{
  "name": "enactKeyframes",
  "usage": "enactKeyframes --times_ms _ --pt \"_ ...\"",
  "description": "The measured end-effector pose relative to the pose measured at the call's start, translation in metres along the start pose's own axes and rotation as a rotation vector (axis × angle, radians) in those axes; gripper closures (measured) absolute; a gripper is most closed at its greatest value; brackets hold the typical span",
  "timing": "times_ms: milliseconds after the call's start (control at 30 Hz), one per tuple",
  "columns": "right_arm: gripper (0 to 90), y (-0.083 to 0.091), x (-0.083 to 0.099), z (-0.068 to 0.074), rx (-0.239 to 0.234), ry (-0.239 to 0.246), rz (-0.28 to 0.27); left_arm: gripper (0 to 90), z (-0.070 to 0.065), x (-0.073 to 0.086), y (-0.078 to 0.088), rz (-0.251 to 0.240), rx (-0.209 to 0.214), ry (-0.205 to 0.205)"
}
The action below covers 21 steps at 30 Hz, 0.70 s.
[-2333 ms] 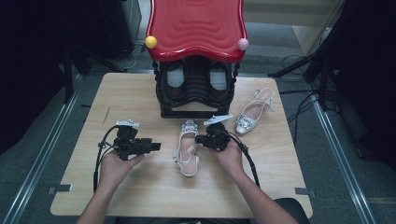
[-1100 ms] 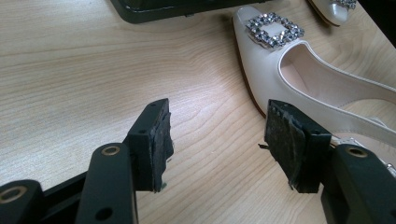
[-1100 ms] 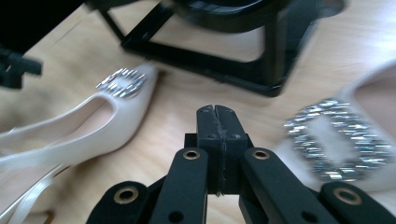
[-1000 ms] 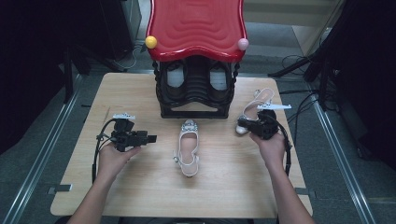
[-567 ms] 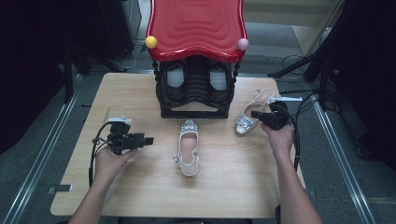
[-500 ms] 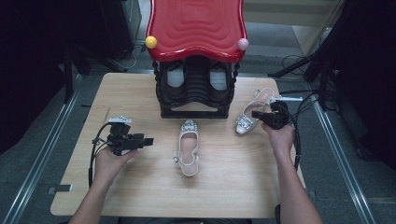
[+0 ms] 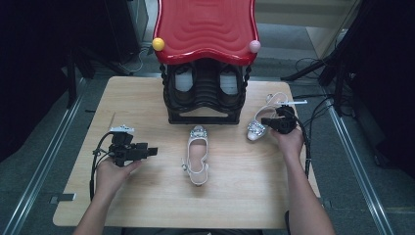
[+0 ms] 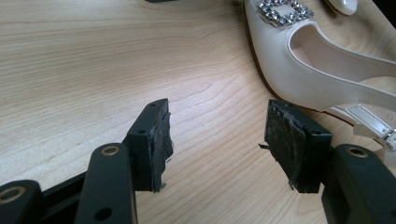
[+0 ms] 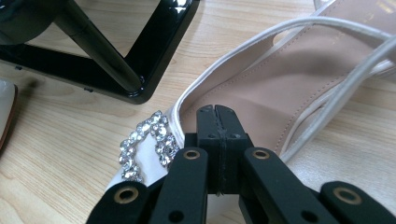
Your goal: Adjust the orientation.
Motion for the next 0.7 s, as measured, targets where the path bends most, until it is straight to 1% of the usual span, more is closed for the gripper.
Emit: enactKeyframes --times_ms 100,200,300,400,567,700 --pt "90.0 -0.005 0.001 0.0 0.004 0.0 0.014 40.8 0.001 0.001 0.001 -0.007 -0.004 0.004" --pt "90.0 -0.006 0.0 0.0 -0.004 -0.003 0.019 40.8 0.001 0.002 0.001 -0.005 -0.007 0.006" --pt "90.0 -0.007 0.0 0.002 -0.034 -0.014 0.028 40.7 0.001 0.003 0.002 -0.002 -0.007 0.008" --pt "90.0 -0.008 0.001 0.005 -0.049 -0.02 0.032 40.7 0.001 0.003 0.001 -0.003 -0.007 0.01" --pt "90.0 -0.008 0.002 0.012 -0.081 -0.007 0.05 40.7 0.0 0.002 -0.001 0.005 -0.002 0.003" --pt "90.0 -0.007 0.005 0.02 -0.09 0.012 0.057 40.6 0.0 0.001 -0.003 0.007 0.001 -0.003"
Point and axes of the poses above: each handheld gripper's, and its own axes: y roughly backward along the jaws, x roughly out of its underside, z roughly to its left, the point moved 5 cm from there along -y, roughly forward along the jaws, and after that the axes turned 7 degrees about x, right-handed, at the moved point
